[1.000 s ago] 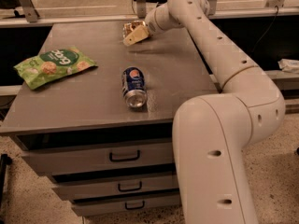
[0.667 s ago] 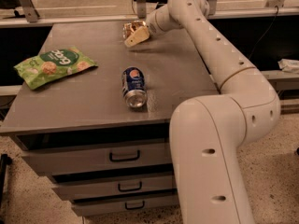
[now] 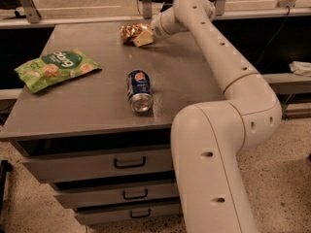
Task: Pick orange can
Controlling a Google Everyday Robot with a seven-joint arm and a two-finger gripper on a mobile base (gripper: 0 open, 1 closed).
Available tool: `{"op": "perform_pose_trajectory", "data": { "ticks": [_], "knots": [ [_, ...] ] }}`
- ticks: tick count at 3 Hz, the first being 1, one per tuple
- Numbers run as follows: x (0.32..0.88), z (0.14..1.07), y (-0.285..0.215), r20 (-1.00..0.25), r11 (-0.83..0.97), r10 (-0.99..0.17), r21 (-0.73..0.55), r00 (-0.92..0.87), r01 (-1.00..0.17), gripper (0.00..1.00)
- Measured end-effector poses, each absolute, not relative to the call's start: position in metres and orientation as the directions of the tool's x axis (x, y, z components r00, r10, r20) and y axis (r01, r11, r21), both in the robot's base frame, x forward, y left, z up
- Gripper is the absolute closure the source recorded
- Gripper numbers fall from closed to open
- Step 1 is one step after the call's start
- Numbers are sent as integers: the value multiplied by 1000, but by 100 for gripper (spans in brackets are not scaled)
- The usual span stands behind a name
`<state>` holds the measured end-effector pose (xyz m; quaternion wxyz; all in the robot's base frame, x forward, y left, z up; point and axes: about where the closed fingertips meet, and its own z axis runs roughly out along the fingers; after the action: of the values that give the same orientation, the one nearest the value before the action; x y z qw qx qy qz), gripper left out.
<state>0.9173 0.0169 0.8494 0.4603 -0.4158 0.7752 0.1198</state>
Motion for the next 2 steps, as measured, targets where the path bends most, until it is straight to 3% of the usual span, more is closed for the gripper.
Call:
{"op": "perform_pose_trajectory", "data": {
  "ticks": [2],
  "knots": [
    [911, 864, 2, -816, 637, -529, -201, -233, -744, 85]
  ]
}}
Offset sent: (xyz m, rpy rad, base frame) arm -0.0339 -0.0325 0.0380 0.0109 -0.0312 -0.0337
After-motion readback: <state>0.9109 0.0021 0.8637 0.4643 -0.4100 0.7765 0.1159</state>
